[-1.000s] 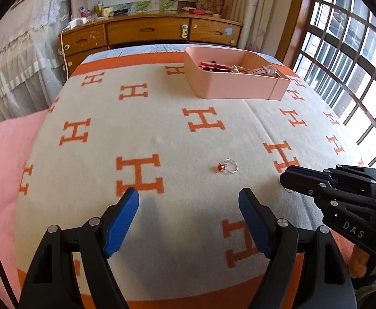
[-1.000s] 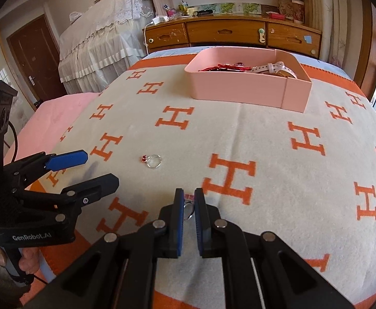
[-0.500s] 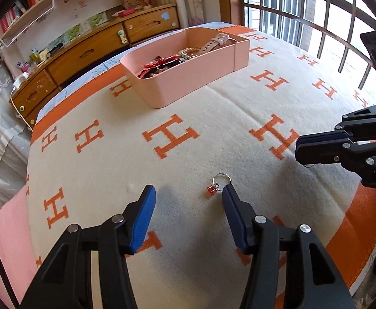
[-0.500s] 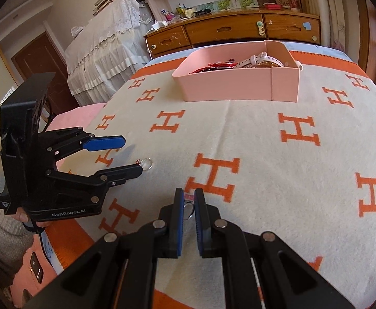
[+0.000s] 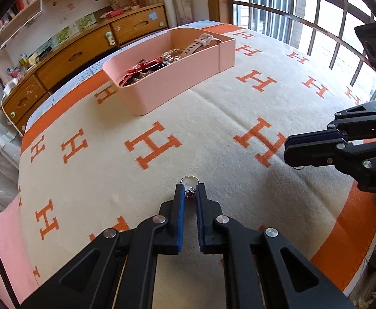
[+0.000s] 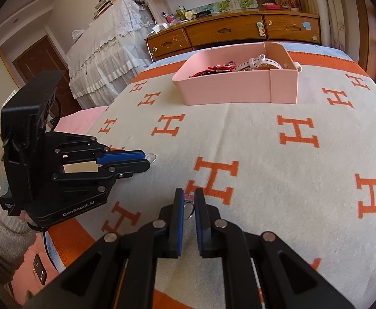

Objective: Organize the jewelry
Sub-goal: 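Grasp the red-stone ring with the left tool while the right tool holds the pink ring, then lower both rings into the pink box and open both tools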

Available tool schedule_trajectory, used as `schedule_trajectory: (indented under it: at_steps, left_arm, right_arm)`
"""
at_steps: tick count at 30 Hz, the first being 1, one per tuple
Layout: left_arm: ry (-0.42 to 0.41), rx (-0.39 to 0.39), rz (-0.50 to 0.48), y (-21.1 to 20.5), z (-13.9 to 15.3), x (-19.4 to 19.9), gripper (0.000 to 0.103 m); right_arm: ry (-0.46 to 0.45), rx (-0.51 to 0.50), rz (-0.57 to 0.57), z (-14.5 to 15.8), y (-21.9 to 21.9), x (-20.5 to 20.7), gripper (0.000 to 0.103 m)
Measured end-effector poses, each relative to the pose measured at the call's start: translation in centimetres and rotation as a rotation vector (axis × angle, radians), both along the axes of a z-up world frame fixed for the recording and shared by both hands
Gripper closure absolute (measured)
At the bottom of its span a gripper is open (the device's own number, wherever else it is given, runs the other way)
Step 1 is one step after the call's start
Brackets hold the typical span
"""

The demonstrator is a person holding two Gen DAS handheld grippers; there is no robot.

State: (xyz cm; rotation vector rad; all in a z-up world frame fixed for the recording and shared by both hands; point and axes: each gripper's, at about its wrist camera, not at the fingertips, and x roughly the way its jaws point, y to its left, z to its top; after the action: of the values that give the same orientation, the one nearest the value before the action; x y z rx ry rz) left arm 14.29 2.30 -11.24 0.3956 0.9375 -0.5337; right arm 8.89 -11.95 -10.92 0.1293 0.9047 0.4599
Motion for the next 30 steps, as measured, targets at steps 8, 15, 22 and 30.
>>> schedule_trajectory:
  at_steps: [8, 15, 22, 30]
  left_arm:
    - [-0.001, -0.053, 0.157, 0.8, 3.8, 1.2, 0.097]
    - [-0.051, -0.107, 0.272, 0.2, 10.4, 5.9, 0.097]
    - [-0.057, -0.151, 0.316, -2.1, 12.9, 11.8, 0.097]
    - [-0.027, -0.168, 0.364, -3.5, 11.2, 15.3, 0.036]
  right_arm:
    - [-0.078, 0.049, -0.019, 5.1, -1.3, 1.7, 0.095]
    - [-0.133, 0.101, -0.068, 11.7, -3.0, 7.2, 0.095]
    - [-0.106, 0.145, -0.152, 13.7, -4.3, 14.6, 0.095]
    - [0.018, 0.071, -0.238, 10.4, -4.6, 19.5, 0.094]
